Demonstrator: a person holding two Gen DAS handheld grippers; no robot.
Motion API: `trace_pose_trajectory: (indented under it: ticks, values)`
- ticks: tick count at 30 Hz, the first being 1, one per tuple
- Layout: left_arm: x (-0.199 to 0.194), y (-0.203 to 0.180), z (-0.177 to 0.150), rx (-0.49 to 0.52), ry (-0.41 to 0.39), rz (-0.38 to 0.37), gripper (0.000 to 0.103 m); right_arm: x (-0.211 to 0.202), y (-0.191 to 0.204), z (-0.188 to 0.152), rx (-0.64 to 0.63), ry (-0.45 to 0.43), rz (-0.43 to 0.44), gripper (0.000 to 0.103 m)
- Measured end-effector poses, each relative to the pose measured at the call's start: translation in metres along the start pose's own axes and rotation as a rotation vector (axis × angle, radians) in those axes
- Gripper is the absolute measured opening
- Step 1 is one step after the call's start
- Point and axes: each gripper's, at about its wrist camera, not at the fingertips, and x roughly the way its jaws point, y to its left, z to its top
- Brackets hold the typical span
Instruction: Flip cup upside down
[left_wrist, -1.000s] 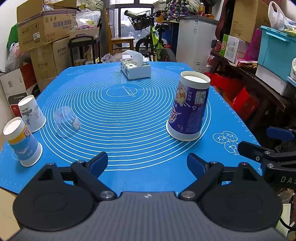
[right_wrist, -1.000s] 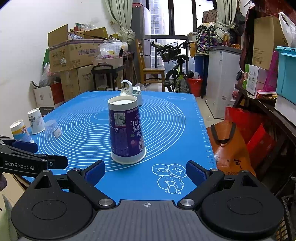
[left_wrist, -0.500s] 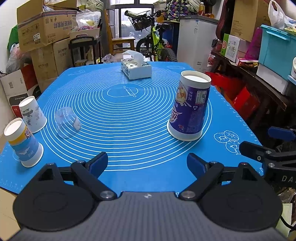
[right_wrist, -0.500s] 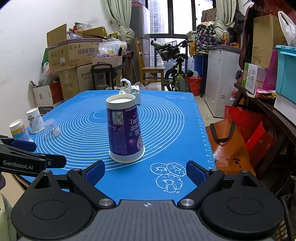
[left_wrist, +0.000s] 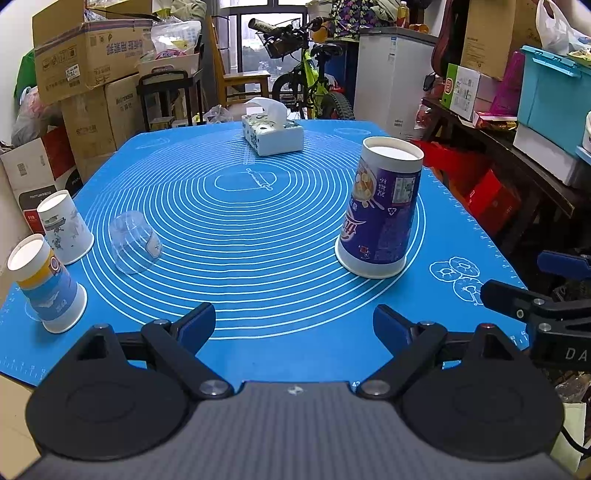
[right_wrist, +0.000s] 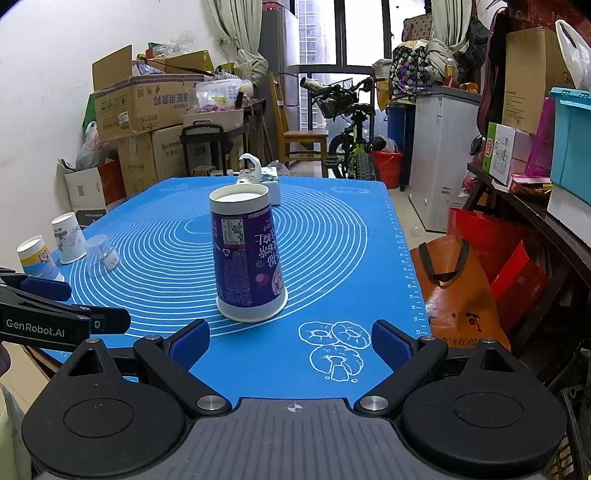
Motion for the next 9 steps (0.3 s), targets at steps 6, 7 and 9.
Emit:
trace_pose_trajectory:
  ticks: [6,7,9]
  values:
    - [0.0011,0.0012,0.0001,-0.008,0.006,-0.005,0.093,0.0009,-0.0006,-0.0007,0.0,0.001,0.001,0.095]
    - [0.0015,0.0014,0.0001,-0.008,0.007,-0.006,0.093,0.0009,-0.0005,-0.0007,0.0,0.001,0.001,0.095]
    - [0.0017,0.0014,0.0002,-0.008,0.007,-0.004,0.094,0.0017,-0.0008,-0.001,0.001,0.002,0.001,0.095]
